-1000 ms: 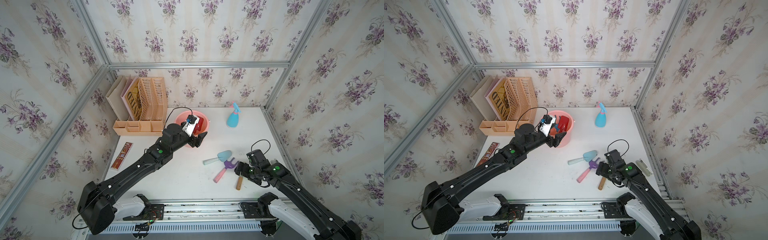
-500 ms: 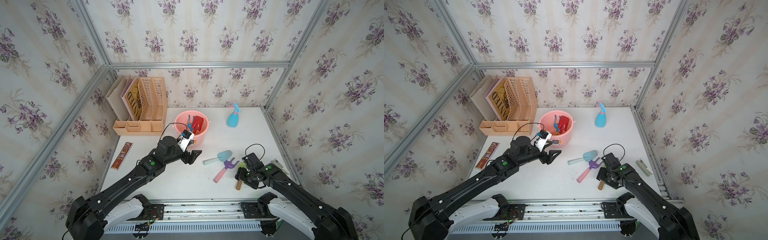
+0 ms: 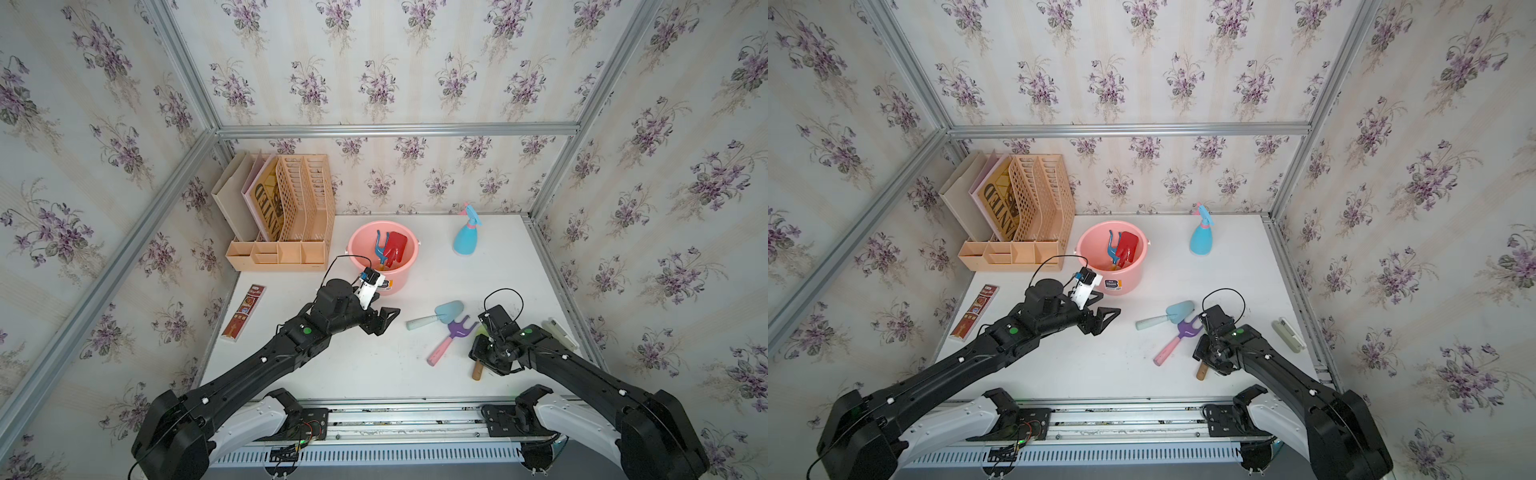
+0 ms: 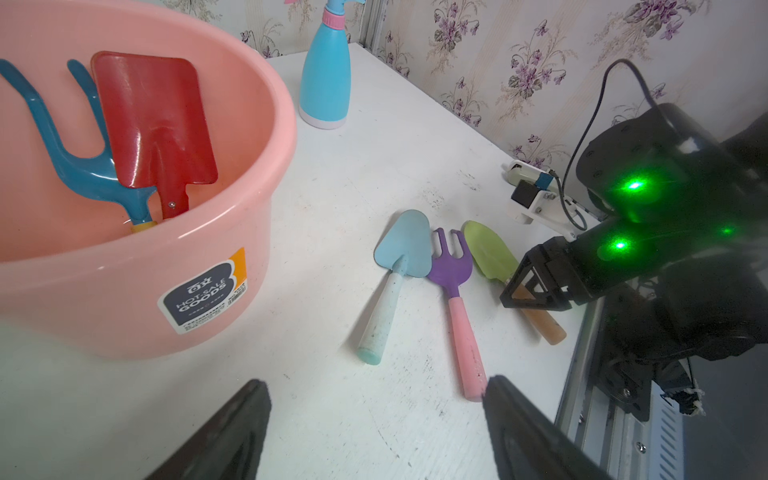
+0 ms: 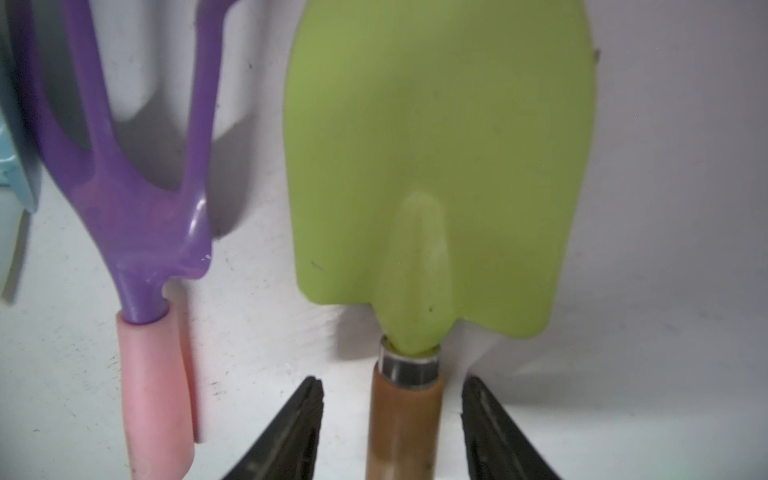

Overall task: Organize the gardening tools
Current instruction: Pick up the gardening tool from the center of the board.

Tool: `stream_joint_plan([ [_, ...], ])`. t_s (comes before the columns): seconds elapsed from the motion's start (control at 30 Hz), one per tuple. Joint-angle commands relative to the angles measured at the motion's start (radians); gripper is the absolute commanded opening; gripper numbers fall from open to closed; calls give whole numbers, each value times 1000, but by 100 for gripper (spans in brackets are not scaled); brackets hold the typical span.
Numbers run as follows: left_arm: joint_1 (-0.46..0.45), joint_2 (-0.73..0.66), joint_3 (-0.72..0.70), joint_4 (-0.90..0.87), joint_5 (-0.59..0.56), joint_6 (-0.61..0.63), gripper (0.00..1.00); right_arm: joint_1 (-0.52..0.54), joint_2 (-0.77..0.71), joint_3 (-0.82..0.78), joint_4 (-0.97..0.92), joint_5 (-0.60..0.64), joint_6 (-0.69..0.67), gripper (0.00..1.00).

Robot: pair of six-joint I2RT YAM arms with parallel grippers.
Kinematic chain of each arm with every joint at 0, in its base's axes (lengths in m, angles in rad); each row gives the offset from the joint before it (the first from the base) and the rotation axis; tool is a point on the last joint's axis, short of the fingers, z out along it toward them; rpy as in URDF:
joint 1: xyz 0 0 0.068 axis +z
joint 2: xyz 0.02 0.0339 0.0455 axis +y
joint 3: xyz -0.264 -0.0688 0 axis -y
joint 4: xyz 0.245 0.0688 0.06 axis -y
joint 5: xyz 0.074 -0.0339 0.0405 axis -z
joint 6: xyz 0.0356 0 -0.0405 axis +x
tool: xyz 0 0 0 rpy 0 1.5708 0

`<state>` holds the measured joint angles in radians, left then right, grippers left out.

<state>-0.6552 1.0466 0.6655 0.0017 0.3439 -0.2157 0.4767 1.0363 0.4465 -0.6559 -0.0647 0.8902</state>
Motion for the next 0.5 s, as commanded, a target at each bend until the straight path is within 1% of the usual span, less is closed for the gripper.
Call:
stream_joint_plan([
  [0.0, 4, -5, 3, 31, 9, -3, 85, 1, 8, -8, 21, 61, 21, 56],
  [0.2, 7, -2, 11, 21, 9, -2, 84, 1, 51, -18, 56, 65, 32, 51],
  [0.27, 7, -3, 13, 16, 9, 0, 85, 0, 61, -28, 67, 64, 30, 48],
  [0.37, 8, -2, 14, 8, 9, 2, 85, 0, 67, -43, 85, 48, 26, 34],
  [0.43, 8, -2, 14, 4, 8, 1, 85, 0, 58, -44, 77, 52, 24, 19],
  [0.47, 8, -2, 14, 5, 7, 1, 85, 0, 50, -44, 71, 56, 25, 13],
])
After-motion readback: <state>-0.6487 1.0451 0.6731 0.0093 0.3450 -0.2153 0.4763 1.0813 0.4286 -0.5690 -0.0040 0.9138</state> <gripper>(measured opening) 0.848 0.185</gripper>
